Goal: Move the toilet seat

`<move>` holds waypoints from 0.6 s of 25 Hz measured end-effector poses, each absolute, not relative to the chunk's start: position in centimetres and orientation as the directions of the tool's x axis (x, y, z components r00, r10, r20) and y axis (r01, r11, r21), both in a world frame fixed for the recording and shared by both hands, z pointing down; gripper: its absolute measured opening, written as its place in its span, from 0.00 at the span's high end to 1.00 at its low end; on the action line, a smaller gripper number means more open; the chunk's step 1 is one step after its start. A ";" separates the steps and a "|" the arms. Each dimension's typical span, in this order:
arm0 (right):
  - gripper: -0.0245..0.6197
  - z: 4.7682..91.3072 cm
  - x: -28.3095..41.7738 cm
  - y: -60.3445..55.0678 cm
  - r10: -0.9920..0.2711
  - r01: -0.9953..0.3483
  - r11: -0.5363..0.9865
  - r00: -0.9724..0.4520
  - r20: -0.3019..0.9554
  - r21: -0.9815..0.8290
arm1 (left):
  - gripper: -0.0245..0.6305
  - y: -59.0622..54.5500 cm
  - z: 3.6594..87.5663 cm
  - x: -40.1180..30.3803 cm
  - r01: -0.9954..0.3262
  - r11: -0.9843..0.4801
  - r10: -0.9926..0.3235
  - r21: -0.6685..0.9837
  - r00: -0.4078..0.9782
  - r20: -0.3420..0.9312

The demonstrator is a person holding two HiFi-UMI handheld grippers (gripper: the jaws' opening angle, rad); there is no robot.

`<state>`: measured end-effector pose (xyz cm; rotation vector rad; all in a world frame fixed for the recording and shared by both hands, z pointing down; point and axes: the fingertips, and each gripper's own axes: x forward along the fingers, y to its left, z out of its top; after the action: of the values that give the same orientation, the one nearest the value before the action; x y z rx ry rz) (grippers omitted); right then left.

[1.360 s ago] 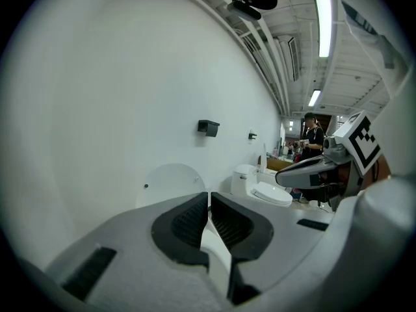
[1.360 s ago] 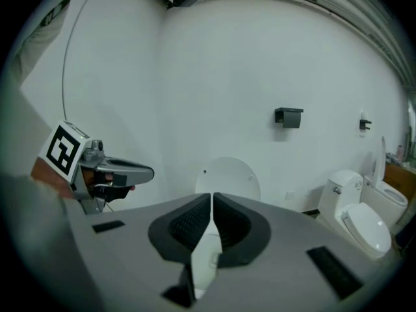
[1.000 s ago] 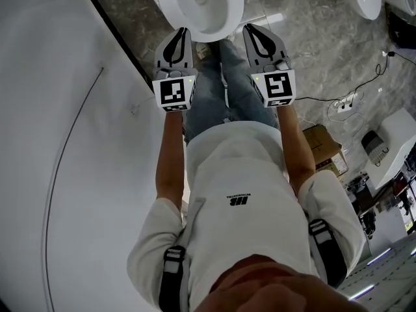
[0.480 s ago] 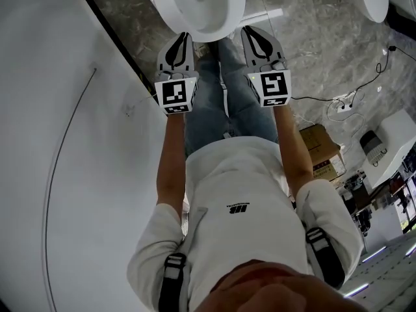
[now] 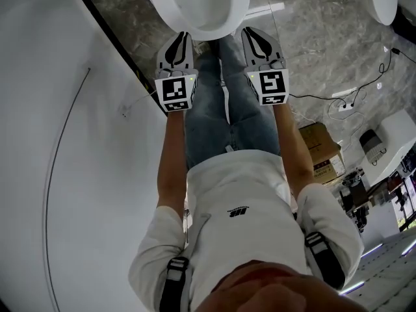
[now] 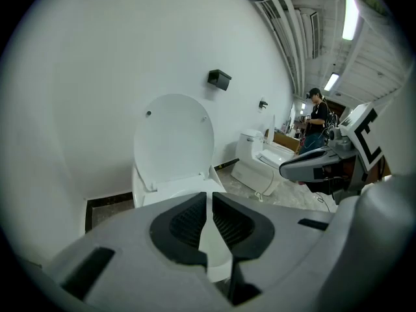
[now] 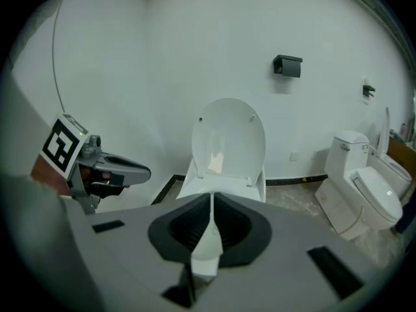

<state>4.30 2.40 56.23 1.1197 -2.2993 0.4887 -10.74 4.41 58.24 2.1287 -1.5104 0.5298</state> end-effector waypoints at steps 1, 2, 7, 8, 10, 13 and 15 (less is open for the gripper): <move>0.91 56.6 4.1 2.4 -0.606 -0.800 0.593 -0.517 0.605 -0.090 | 0.91 4.5 58.7 -10.8 -0.947 -0.280 -0.761 0.156 0.318 0.566; 0.91 57.0 3.9 2.3 -0.602 -0.798 0.596 -0.519 0.606 -0.092 | 0.91 4.5 59.2 -10.9 -0.947 -0.281 -0.757 0.157 0.319 0.571; 0.91 59.3 3.3 1.7 -0.593 -0.798 0.596 -0.513 0.621 -0.089 | 0.91 4.7 61.6 -11.2 -0.946 -0.282 -0.738 0.162 0.322 0.593; 0.91 59.8 3.2 1.6 -0.592 -0.800 0.594 -0.509 0.625 -0.088 | 0.91 4.7 62.2 -11.4 -0.946 -0.279 -0.733 0.164 0.321 0.600; 0.91 61.0 3.1 1.7 -0.584 -0.796 0.600 -0.505 0.636 -0.081 | 0.91 4.9 63.3 -11.6 -0.946 -0.276 -0.725 0.169 0.320 0.610; 0.91 62.4 3.1 2.2 -0.563 -0.783 0.618 -0.504 0.655 -0.072 | 0.91 5.2 64.6 -11.6 -0.945 -0.280 -0.712 0.171 0.324 0.623; 0.91 63.1 3.3 2.4 -0.552 -0.780 0.622 -0.502 0.666 -0.072 | 0.91 5.2 65.2 -11.4 -0.943 -0.284 -0.705 0.171 0.326 0.630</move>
<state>3.32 2.41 63.14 1.0402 -2.2396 0.4902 -11.45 5.18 65.21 2.0772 -1.4459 0.6037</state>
